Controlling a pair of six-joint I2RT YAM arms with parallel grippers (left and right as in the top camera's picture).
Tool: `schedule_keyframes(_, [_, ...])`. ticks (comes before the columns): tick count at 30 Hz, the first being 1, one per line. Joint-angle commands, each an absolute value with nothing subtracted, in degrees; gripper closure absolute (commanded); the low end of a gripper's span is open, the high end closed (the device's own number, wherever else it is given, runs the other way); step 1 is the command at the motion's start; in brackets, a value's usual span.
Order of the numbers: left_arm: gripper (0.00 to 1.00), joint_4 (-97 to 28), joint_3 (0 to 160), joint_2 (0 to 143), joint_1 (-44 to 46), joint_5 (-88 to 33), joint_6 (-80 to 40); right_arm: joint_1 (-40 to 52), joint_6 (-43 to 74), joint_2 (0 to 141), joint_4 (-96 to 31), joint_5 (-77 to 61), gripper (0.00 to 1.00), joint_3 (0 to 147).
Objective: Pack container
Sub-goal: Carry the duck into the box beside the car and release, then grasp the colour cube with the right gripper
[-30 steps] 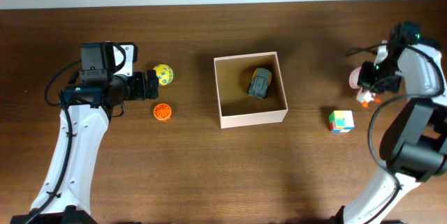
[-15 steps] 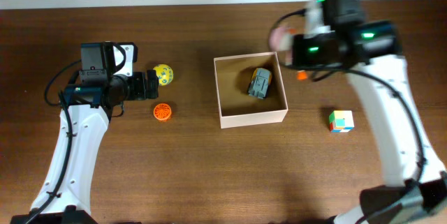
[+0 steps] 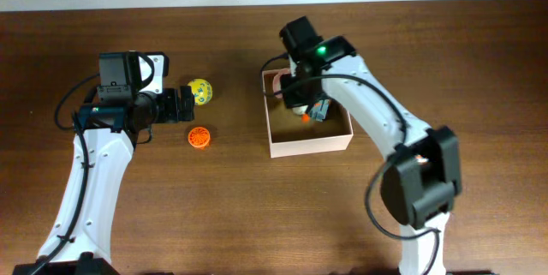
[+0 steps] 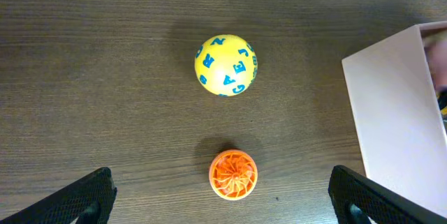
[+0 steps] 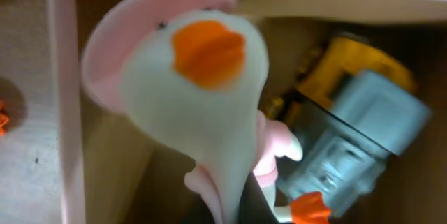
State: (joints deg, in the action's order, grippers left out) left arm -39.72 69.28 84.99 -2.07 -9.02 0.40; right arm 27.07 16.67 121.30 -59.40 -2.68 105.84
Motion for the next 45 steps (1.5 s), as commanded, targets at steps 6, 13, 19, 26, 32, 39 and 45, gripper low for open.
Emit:
schedule_keyframes(6, [0.01,-39.7,70.4,85.5,-2.3,-9.0,1.3,30.6,17.5,122.7,-55.2,-4.3,0.66,105.7])
schedule_keyframes(13, [0.01,-39.7,70.4,85.5,-2.3,-9.0,1.3,30.6,16.6,121.3,-55.3,-3.2,0.51,106.0])
schedule_keyframes(19, [0.01,-39.7,70.4,85.5,-2.3,-9.0,1.3,29.1,16.6,112.7,-56.4,2.3,0.44,106.1])
schedule_keyframes(26, [0.01,-39.7,70.4,85.5,-2.3,-9.0,1.3,20.5,17.0,102.6,-62.6,2.2,0.44,106.1])
schedule_keyframes(32, [0.01,-39.7,70.4,85.5,-2.3,-9.0,1.3,9.1,15.1,100.8,-74.2,2.2,0.38,106.0])
schedule_keyframes(39, [0.01,-39.7,70.4,85.5,-2.3,-9.0,1.3,3.3,10.3,100.9,-80.9,2.2,0.24,101.6])
schedule_keyframes(45, [0.01,-39.7,70.4,85.5,-2.3,-9.0,1.3,-2.5,6.9,100.9,-77.2,7.1,0.14,92.0])
